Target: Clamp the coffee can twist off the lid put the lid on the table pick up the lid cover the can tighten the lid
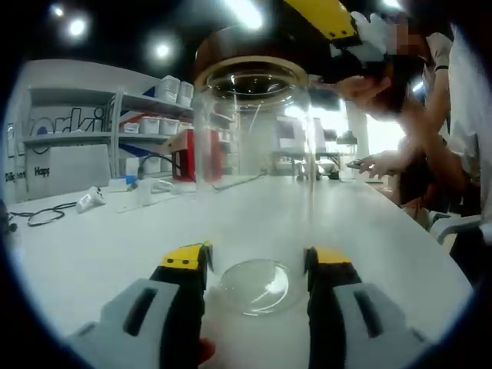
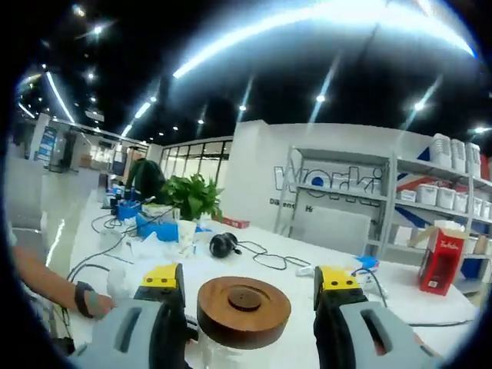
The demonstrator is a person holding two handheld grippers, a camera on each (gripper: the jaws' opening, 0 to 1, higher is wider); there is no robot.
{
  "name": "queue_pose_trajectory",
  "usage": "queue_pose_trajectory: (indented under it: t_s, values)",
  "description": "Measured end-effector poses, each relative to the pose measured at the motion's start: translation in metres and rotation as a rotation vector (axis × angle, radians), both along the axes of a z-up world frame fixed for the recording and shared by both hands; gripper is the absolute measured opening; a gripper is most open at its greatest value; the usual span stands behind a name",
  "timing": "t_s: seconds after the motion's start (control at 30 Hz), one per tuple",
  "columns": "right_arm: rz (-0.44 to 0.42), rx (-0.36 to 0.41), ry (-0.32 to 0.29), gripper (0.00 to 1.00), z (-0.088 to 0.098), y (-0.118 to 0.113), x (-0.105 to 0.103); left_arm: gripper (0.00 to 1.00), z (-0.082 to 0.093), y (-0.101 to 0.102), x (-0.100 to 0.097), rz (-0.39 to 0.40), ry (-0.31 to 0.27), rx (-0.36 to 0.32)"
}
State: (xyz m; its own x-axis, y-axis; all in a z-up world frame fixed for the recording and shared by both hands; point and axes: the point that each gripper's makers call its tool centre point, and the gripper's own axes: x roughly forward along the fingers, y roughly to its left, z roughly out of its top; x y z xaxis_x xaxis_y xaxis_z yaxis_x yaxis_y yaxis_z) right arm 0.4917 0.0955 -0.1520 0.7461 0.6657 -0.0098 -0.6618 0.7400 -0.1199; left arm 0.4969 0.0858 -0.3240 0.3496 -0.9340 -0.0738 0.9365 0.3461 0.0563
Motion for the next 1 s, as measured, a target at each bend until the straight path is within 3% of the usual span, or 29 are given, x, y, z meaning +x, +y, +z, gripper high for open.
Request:
queue_pose_trajectory:
  t_s: [0.07,0.13,0.27,0.37,0.57,0.7,1.0]
  values:
    - [0.108,0.024,0.026,0.63,-0.002,-0.001,0.000,0.43,0.000,0.000,0.000,0.000,0.000,0.000]
    - [0.183,-0.015,0.018,0.63,-0.008,-0.004,0.004,0.43,0.000,0.000,0.000,0.000,0.000,0.000]
    - [0.268,-0.045,0.027,0.64,-0.015,-0.006,0.013,0.43,0.000,0.000,0.000,0.000,0.001,0.000]
    - [0.326,-0.116,-0.042,0.63,-0.020,-0.002,0.012,0.43,0.000,0.000,0.000,0.000,0.002,0.000]
    - [0.450,-0.061,0.011,0.62,-0.028,0.009,0.009,0.43,-0.001,-0.001,0.000,-0.001,0.003,0.000]
    - [0.533,-0.032,0.003,0.61,-0.028,0.016,0.003,0.43,-0.001,-0.001,0.000,-0.002,0.003,-0.001]
    - [0.557,-0.022,0.051,0.60,-0.035,0.018,0.011,0.43,-0.001,-0.001,0.000,-0.003,0.005,-0.001]
